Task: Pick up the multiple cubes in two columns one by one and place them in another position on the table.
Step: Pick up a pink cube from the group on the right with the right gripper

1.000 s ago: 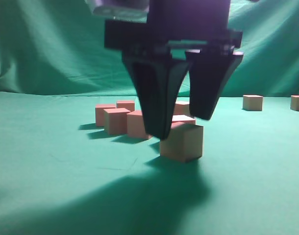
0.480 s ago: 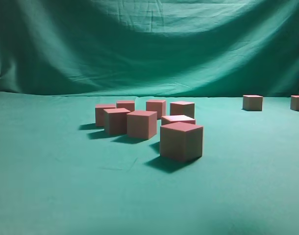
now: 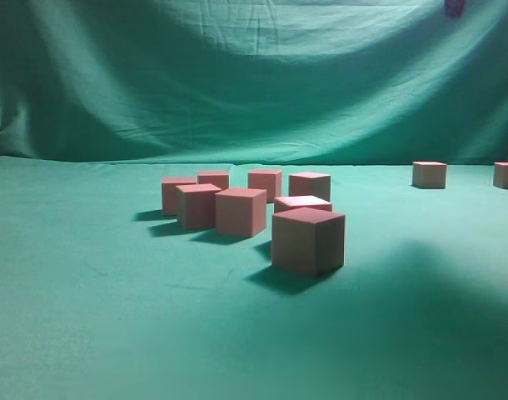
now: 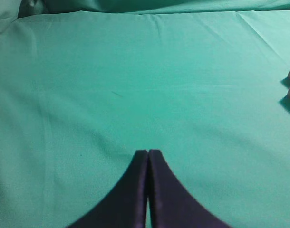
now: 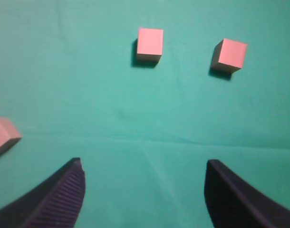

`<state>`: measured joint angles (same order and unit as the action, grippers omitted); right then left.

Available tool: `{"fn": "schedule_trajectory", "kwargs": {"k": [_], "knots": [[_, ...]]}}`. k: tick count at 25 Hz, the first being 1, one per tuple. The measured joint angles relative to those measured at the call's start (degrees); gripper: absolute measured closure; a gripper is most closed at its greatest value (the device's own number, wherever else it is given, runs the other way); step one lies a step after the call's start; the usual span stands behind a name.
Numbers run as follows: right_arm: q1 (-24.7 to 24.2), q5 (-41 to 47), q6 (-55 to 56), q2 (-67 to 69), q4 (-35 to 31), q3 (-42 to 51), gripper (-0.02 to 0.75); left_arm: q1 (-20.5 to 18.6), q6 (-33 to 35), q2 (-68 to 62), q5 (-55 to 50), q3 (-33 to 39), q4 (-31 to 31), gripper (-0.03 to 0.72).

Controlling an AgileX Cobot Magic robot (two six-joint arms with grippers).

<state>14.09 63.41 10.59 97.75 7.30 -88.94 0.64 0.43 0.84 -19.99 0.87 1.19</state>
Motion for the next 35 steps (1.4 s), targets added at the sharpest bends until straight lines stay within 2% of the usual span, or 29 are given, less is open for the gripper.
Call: {"fn": "schedule_trajectory", "kwargs": {"k": [5,12,25,31,35], "knots": [[-4.1,1.5,-1.7,13.3,-1.3,-12.6,0.251,0.0,0.0,0.0,0.0,0.0,0.0,0.688],[-4.4,1.5,-6.1,28.1,-2.4,-24.7,0.251,0.0,0.0,0.0,0.0,0.0,0.0,0.688],[-4.5,-7.4,-8.8,37.4,-4.6,-26.4,0.251,0.0,0.0,0.0,0.0,0.0,0.0,0.688],[-4.5,-8.2,-9.6,38.1,-4.9,-26.7,0.251,0.0,0.0,0.0,0.0,0.0,0.0,0.688],[-4.5,-7.2,-9.6,38.1,-4.9,-26.7,0.481,0.0,0.0,0.0,0.0,0.0,0.0,0.688]]}}
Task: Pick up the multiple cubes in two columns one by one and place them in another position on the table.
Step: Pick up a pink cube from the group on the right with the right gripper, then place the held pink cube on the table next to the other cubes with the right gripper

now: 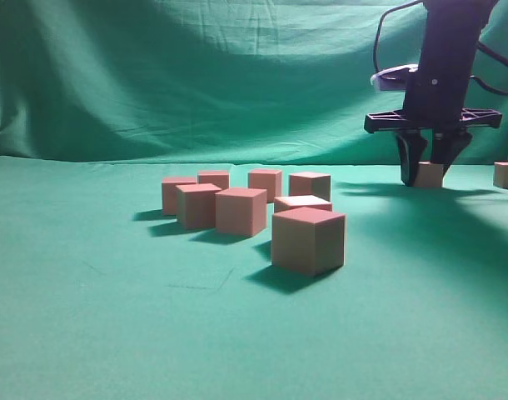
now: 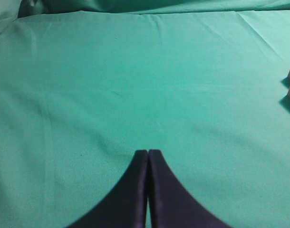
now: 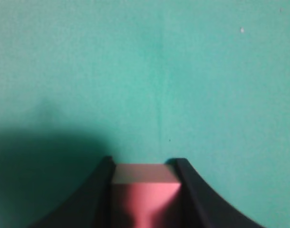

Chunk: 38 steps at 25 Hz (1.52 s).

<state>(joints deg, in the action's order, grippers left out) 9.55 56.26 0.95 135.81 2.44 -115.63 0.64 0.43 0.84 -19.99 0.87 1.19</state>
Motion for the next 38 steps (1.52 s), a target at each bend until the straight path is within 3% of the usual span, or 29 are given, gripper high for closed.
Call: {"fn": "schedule_trajectory", "kwargs": {"k": [9,17,22,29,34,38], "knots": [[-0.1,7.7,0.0,-3.4,-3.9,-1.6,0.482,0.0,0.0,0.0,0.0,0.0,0.0,0.688],[2.3,14.4,0.0,-16.7,-5.2,-3.8,0.482,0.0,0.0,0.0,0.0,0.0,0.0,0.688],[4.2,14.9,1.8,-27.2,-8.2,1.3,0.482,0.0,0.0,0.0,0.0,0.0,0.0,0.688],[15.2,13.5,0.2,-43.8,-9.3,21.3,0.482,0.0,0.0,0.0,0.0,0.0,0.0,0.688],[27.3,6.9,0.2,-51.0,-9.4,38.9,0.482,0.0,0.0,0.0,0.0,0.0,0.0,0.688],[37.8,3.9,-0.4,-51.1,-9.4,47.9,0.482,0.0,0.0,0.0,0.0,0.0,0.0,0.688]]}}
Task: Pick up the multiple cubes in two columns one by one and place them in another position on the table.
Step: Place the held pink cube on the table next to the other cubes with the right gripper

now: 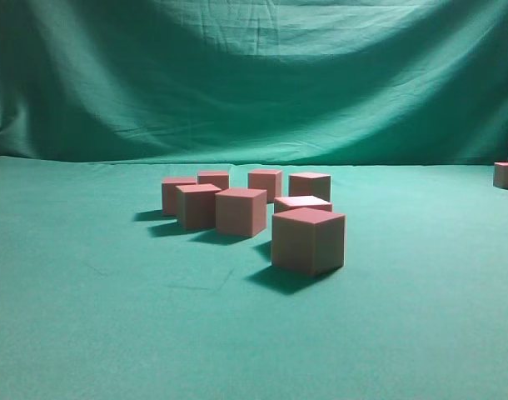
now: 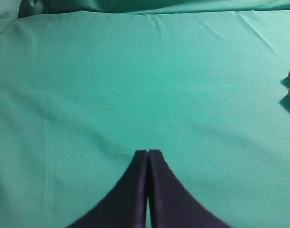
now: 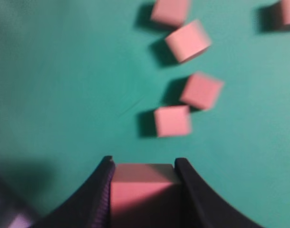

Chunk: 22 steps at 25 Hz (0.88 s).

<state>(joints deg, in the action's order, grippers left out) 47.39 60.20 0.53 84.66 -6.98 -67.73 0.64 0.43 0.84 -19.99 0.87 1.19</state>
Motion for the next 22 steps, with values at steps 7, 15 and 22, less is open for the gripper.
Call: {"fn": "schedule_trajectory", "kwargs": {"k": [7,15,22], "knots": [[13.6,-4.2,-4.7,5.5,0.1,2.3,0.482,0.0,0.0,0.0,0.0,0.0,0.0,0.688],[16.0,-7.2,-11.6,9.9,8.2,2.3,0.482,0.0,0.0,0.0,0.0,0.0,0.0,0.688],[15.2,-12.2,-11.7,13.9,19.0,2.3,0.482,0.0,0.0,0.0,0.0,0.0,0.0,0.688]]}}
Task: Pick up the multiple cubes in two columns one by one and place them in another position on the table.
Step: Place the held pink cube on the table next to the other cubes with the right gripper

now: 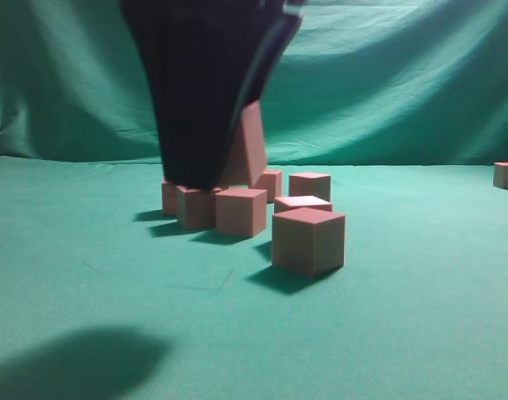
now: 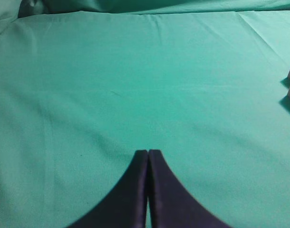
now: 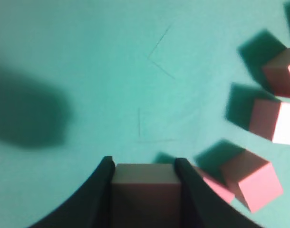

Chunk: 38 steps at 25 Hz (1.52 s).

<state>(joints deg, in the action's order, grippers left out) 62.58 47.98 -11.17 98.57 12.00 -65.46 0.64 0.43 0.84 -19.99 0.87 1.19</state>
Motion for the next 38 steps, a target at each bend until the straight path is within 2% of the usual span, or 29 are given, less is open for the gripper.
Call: {"fn": "schedule_trajectory", "kwargs": {"k": [9,38], "knots": [[-2.2,-7.6,0.0,4.6,-1.7,0.0,0.482,0.0,0.0,0.0,0.0,0.0,0.0,0.688],[-4.0,-10.7,1.2,8.6,-3.6,-0.1,0.482,0.0,0.0,0.0,0.0,0.0,0.0,0.688]]}}
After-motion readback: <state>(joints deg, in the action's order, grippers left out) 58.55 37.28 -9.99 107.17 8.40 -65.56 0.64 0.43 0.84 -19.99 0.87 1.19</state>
